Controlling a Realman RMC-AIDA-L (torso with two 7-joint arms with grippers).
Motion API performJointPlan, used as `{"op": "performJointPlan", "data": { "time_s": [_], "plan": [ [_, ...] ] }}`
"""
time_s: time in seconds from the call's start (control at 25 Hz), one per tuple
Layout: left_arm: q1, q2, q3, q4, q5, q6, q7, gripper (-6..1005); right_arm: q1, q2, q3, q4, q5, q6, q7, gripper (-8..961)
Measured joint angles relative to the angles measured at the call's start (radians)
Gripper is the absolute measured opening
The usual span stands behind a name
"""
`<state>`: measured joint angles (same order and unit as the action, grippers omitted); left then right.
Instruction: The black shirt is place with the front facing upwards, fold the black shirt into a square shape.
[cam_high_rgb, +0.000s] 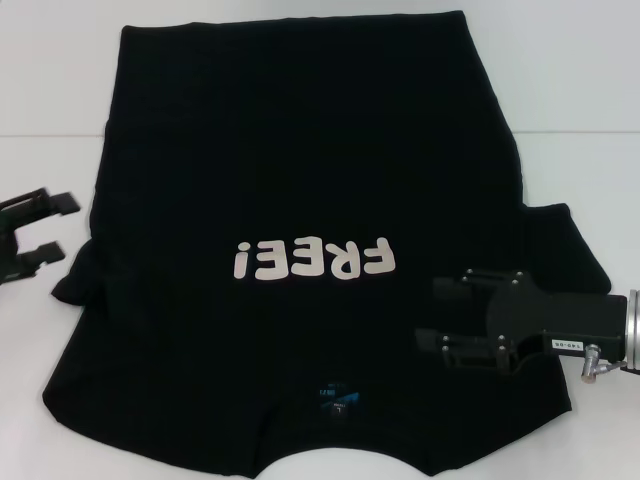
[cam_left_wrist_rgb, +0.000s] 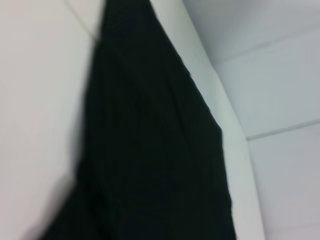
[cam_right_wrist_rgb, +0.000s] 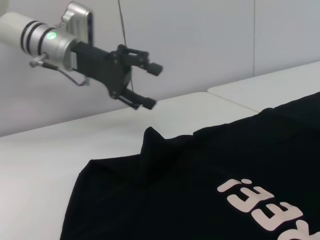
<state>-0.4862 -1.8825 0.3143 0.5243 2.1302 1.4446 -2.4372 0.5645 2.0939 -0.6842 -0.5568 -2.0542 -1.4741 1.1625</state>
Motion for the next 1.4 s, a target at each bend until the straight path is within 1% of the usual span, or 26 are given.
{"op": "performJointPlan", "data": {
  "time_s": [0.12, 0.28, 0.52, 0.72, 1.12, 1.4],
  "plan": [
    [0.026, 0.001, -0.008, 0.005, 0.034, -0.006, -0.024, 853, 0.000, 0.000, 0.000, 0.000, 0.000, 0.000, 0.000, 766],
    [0.038, -0.004, -0.009, 0.003, 0.072, -0.015, -0.041, 853, 0.000, 0.000, 0.000, 0.000, 0.000, 0.001, 0.000, 766],
    [0.030, -0.007, 0.003, -0.053, 0.074, -0.043, -0.047, 852, 0.000, -0.001, 0.001, 0.000, 0.000, 0.003, 0.000, 766],
    [0.022, -0.007, 0.041, -0.069, 0.077, -0.093, -0.056, 851, 0.000, -0.002, 0.001, 0.000, 0.000, 0.003, 0.000, 766],
    [0.018, -0.031, 0.047, -0.086, 0.084, -0.169, -0.099, 850, -0.002, 0.000, 0.000, 0.002, 0.000, 0.013, -0.001, 766],
    [0.006, -0.045, 0.046, -0.089, 0.080, -0.188, -0.099, 850, -0.002, -0.001, 0.000, 0.013, 0.000, 0.015, -0.006, 766]
  ]
}}
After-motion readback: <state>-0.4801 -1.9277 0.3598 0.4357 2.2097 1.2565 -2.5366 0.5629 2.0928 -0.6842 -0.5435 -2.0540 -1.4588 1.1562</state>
